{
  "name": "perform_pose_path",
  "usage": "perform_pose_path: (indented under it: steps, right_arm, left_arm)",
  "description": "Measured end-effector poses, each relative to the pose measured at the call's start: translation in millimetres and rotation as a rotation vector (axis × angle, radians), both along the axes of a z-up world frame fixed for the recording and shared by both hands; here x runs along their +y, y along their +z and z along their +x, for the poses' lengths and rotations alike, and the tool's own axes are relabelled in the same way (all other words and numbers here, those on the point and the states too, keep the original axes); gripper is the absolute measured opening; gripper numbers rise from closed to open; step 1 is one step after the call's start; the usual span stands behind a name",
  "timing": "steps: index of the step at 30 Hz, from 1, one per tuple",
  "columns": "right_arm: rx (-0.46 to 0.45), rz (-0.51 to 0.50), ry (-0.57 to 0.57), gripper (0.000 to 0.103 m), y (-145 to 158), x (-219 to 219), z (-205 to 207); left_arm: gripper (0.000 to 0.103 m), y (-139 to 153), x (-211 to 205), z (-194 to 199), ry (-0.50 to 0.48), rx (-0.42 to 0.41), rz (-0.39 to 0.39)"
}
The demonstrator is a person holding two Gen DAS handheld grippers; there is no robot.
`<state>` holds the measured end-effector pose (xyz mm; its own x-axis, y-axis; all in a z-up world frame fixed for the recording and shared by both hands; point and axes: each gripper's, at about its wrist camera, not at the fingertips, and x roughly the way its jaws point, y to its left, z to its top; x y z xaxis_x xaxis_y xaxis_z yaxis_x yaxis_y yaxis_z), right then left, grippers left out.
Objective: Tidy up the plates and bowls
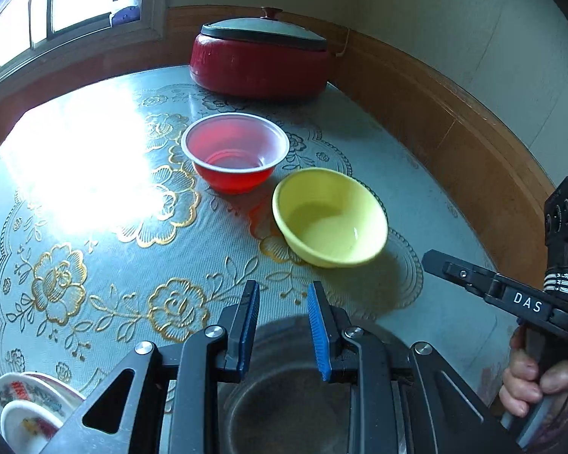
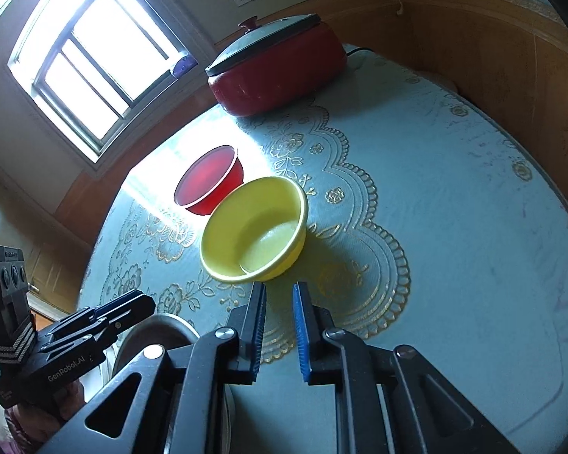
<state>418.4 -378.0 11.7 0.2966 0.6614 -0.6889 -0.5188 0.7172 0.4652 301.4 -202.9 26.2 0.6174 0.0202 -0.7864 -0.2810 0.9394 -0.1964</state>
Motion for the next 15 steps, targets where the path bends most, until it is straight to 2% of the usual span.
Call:
perform_pose_path:
  steps: [6,10,15]
  right_arm:
    - [0.047,0.061,0.040,0.014,-6.4,14.9,29.6]
    - [0.052,0.052,0.024,0.014,-11.2,21.8,48.7]
    - [0.065,0.034,0.015,0.014,-21.7,27.8,65.4]
  left_arm:
    - [0.024,-4.4,7.1,27.7,0.015,0.020,-0.017]
    - [0.024,-11.2,12.7,47.5,0.021,0.050,-0.026]
    - [0.024,-26.2,20.9,72.5,0.035,0.098,-0.085]
